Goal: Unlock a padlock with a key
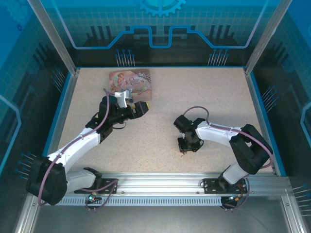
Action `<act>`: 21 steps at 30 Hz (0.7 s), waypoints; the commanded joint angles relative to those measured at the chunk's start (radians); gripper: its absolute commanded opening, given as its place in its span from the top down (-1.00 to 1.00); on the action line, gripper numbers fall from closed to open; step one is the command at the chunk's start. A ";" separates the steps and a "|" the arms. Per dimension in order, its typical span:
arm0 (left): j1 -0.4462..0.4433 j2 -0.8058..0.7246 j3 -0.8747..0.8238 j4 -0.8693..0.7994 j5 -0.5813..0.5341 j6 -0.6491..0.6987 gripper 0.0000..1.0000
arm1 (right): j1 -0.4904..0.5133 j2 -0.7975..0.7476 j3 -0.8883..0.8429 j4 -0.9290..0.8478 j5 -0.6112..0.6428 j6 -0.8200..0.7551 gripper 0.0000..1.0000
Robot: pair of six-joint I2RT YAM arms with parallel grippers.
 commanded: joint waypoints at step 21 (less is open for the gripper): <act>-0.006 -0.040 0.029 -0.038 -0.037 0.051 -0.79 | 0.058 0.018 0.068 -0.110 0.104 -0.008 1.00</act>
